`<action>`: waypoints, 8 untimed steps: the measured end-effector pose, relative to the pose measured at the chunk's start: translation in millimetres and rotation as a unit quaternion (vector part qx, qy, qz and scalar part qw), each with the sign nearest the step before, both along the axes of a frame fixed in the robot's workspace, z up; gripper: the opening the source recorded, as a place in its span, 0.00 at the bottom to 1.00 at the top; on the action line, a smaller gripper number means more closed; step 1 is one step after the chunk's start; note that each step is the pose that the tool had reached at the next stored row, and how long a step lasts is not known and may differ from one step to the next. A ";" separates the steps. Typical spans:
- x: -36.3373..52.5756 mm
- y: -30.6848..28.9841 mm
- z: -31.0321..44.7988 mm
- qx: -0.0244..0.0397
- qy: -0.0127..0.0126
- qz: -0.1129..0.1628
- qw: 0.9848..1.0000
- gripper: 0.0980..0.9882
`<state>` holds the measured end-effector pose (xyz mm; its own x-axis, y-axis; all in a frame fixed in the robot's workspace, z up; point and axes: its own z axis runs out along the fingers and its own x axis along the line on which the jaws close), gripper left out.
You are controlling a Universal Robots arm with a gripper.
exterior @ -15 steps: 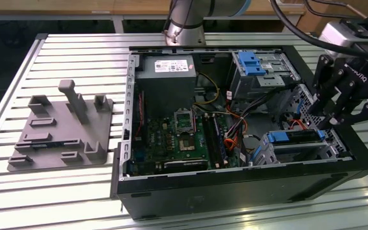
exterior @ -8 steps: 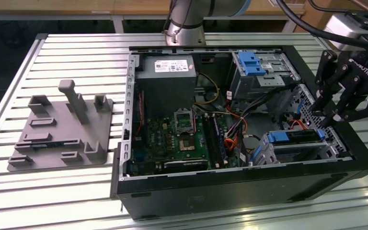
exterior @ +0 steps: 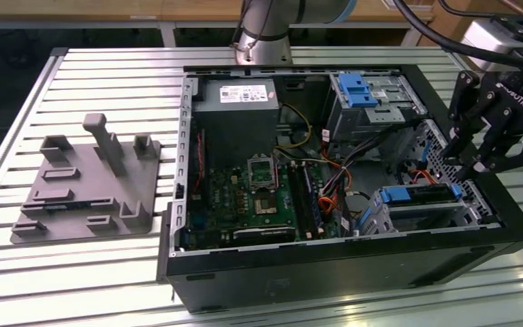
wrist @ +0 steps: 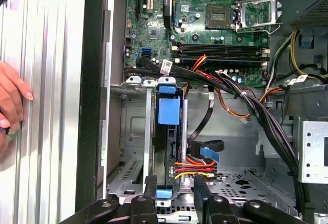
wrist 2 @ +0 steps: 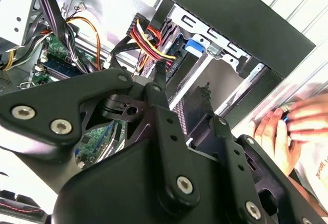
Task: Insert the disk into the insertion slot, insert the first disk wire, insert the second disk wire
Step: 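Insert the second disk wire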
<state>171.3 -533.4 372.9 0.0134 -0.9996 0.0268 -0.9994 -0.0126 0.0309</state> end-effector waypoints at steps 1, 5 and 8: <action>0.0 0.0 0.1 0.000 0.000 0.000 1.000 0.36; 0.0 3.0 0.3 -0.004 0.000 0.000 1.000 0.36; 0.0 12.5 0.3 -0.011 0.000 0.000 1.000 0.36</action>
<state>171.3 -520.9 373.2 0.0134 -0.9987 0.0497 -0.9994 -0.0119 0.0313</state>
